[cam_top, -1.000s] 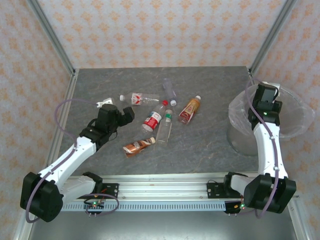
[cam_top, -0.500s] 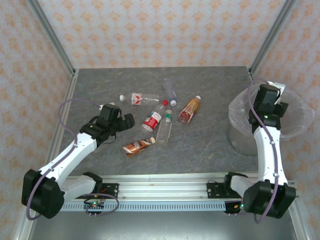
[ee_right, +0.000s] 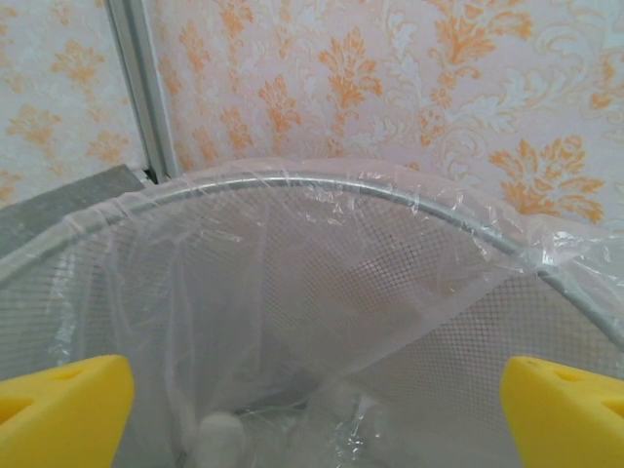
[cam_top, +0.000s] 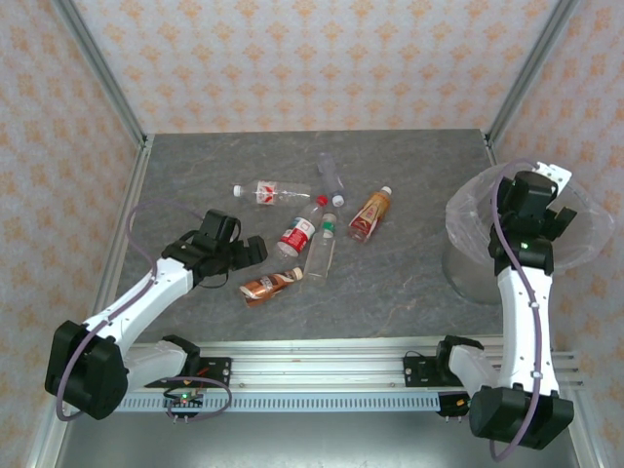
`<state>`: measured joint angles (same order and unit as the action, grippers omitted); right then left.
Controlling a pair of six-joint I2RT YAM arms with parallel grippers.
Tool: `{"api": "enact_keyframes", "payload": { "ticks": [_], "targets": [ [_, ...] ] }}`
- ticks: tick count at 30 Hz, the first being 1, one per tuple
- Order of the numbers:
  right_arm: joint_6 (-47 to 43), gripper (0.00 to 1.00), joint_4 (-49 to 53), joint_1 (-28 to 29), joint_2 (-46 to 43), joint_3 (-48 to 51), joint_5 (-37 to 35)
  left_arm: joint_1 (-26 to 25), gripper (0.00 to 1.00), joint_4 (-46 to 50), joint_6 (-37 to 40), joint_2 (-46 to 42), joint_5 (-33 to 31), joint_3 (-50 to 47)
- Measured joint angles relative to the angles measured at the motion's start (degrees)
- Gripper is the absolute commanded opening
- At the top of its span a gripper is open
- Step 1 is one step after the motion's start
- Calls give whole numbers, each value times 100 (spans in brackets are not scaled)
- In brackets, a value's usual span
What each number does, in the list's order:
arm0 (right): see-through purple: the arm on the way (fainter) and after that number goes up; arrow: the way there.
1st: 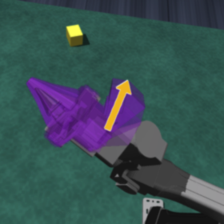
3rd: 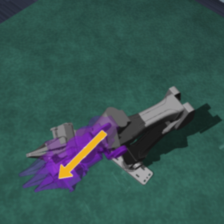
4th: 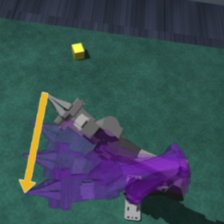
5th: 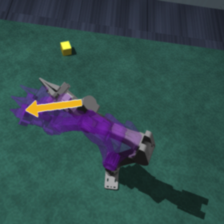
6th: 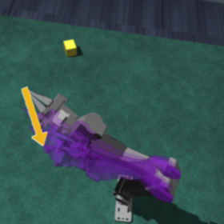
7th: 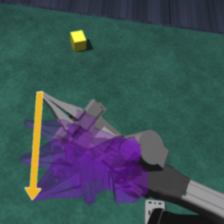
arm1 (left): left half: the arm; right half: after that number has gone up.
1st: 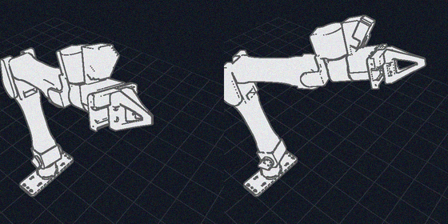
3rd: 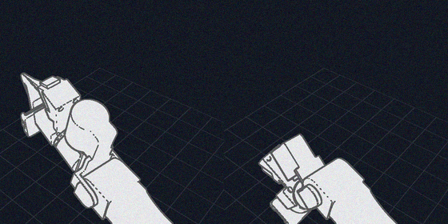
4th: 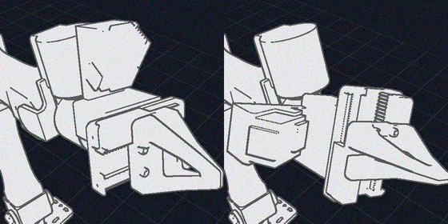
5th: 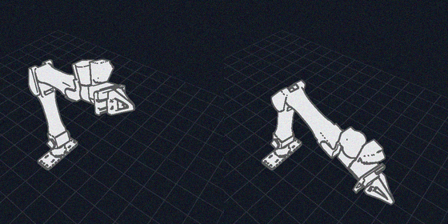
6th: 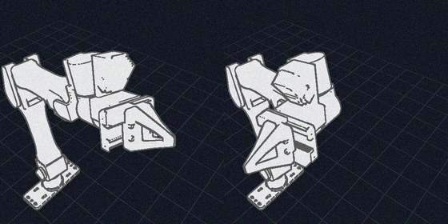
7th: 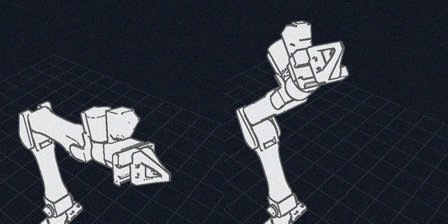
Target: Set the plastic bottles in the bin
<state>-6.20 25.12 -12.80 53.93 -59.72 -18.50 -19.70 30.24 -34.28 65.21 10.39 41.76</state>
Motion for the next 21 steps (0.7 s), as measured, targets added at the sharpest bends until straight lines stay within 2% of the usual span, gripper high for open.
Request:
{"api": "enact_keyframes", "payload": {
  "ticks": [5,11,17,21],
  "targets": [
    [273,99,105,0,-219,-9,199,0,100,-4,-24,-4,149,-212],
    [872,99,337,153,-376,-439,1530,0,100,0,24,-46,315,-297],
    [1368,99,151,1027,-306,-662,2638,-17,100,-131,24,-63,487,-629],
    [1486,99,-63,1827,-35,-780,2918,-225,100,-289,103,-232,643,-909]
  ]
}}
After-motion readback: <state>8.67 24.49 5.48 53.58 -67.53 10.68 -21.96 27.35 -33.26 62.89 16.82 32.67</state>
